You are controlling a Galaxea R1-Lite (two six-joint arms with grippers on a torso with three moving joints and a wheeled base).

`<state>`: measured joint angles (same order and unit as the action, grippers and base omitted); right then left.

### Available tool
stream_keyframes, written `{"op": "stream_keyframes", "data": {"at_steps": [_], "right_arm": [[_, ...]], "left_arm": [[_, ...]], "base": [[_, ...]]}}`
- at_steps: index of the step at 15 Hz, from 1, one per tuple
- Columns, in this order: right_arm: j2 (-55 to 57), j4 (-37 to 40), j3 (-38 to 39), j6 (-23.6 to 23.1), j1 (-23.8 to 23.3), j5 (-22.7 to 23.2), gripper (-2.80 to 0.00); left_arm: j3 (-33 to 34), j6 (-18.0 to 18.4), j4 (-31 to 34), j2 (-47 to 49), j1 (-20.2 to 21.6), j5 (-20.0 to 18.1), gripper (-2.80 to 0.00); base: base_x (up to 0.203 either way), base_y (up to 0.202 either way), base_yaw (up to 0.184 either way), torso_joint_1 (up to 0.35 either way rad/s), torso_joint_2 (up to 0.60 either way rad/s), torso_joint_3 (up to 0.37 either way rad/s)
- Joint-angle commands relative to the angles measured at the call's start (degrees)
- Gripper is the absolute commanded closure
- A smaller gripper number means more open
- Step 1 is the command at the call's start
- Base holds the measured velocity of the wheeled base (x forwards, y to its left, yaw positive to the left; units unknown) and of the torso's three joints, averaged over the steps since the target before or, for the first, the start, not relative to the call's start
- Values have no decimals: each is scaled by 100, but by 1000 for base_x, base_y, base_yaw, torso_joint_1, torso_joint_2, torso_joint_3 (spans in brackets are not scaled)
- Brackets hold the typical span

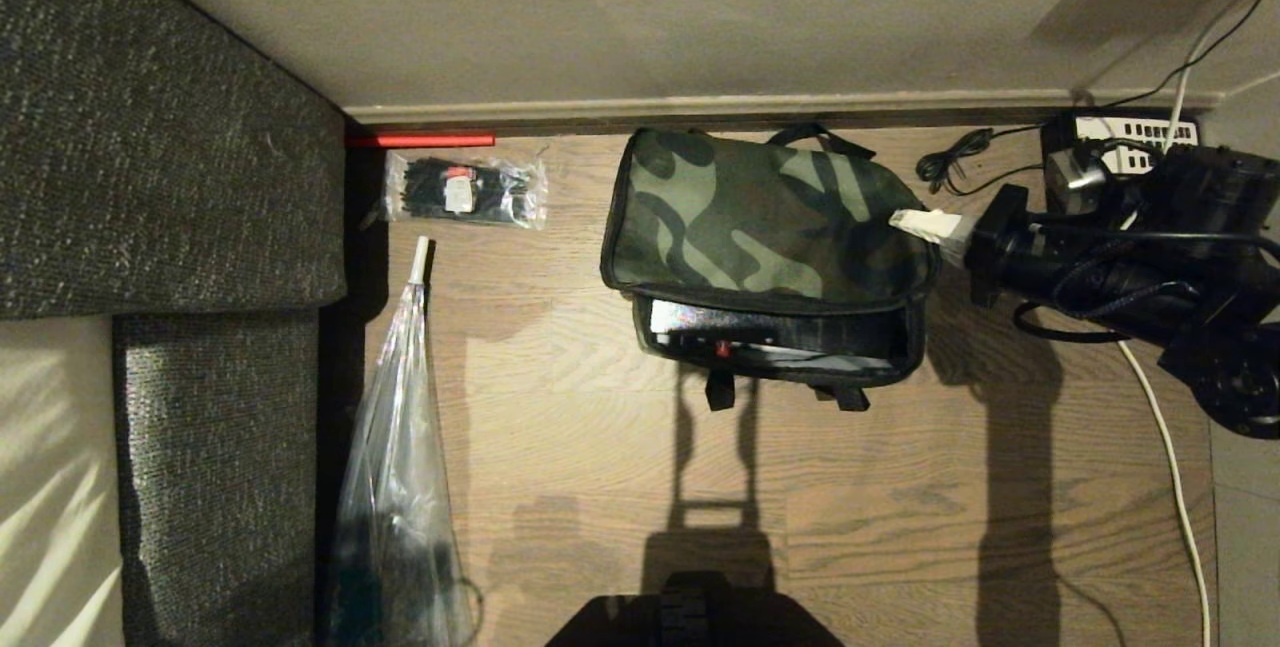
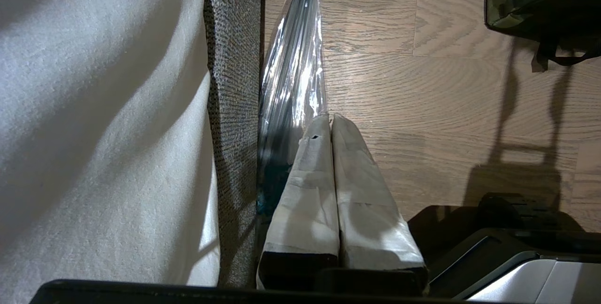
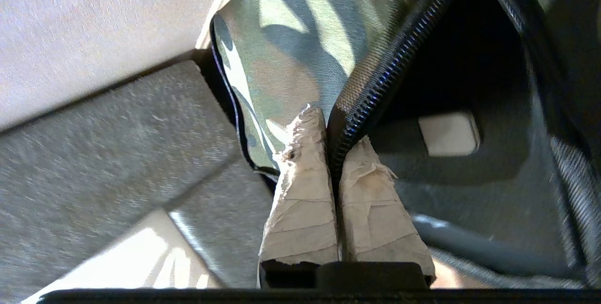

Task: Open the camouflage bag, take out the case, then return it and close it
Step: Open the top of the storage box

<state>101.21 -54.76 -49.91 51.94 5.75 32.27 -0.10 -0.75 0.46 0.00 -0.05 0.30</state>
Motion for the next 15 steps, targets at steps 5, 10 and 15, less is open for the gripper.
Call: {"op": "stream_keyframes", "data": {"at_steps": [5,10,15], "right_arm": [[27,-61,-404,-209,-13,-286,0],[36,-53,-666,-214,-21,-450,0],[58,-59,-1012,-217,-21,-696,0]], "left_arm": [[1,-4,-2,0,3,6,0],[1,-4,-2,-1,-1,6,0],[1,-4,-2,0,-4,6,0]], "base": [[0,0,0,0,0,0],[0,0,0,0,0,0],[0,0,0,0,0,0]]}}
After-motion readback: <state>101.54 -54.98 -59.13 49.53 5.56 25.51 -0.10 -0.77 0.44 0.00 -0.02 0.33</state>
